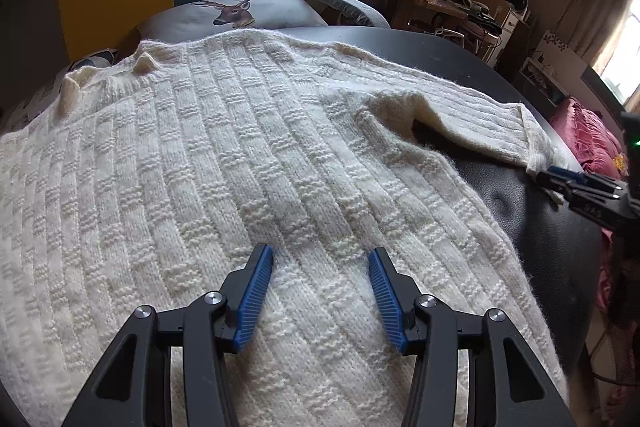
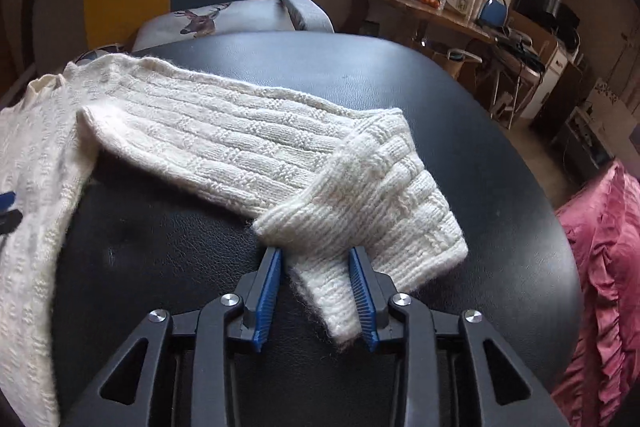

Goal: Fold clothes
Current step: 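Fold the sleeve across the sweater body with the right gripper and release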

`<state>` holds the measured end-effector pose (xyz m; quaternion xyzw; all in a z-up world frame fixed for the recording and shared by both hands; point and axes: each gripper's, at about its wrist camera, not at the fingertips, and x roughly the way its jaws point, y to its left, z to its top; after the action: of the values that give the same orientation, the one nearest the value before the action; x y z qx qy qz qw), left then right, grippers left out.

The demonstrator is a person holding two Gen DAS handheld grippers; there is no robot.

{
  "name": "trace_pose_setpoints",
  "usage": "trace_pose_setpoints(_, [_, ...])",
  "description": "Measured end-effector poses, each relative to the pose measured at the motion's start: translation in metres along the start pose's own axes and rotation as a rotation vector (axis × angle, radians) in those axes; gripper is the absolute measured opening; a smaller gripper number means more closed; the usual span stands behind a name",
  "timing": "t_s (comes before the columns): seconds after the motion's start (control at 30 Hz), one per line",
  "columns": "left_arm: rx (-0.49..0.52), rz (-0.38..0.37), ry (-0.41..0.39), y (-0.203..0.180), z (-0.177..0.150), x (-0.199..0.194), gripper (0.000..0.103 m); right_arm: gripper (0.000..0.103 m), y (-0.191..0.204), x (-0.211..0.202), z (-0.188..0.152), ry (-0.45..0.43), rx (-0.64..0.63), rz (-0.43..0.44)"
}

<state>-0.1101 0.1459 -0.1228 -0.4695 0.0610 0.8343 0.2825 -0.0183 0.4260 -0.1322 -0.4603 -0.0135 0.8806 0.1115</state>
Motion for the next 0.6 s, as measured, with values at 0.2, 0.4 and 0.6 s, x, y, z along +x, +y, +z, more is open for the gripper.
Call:
trace_pose_setpoints(0.2, [-0.010, -0.009, -0.005, 0.001, 0.000, 0.000, 0.051, 0.009, -0.026, -0.002, 0.012, 0.031, 0.071, 0.052])
trace_pose_setpoints(0.4, [-0.015, -0.019, -0.001, 0.003, -0.001, -0.002, 0.051, 0.009, -0.126, -0.044, 0.051, -0.127, 0.357, 0.041])
trace_pose_setpoints(0.6, [-0.020, -0.018, -0.002, 0.002, -0.002, -0.002, 0.051, 0.014, -0.204, 0.012, 0.036, 0.022, 0.616, 0.087])
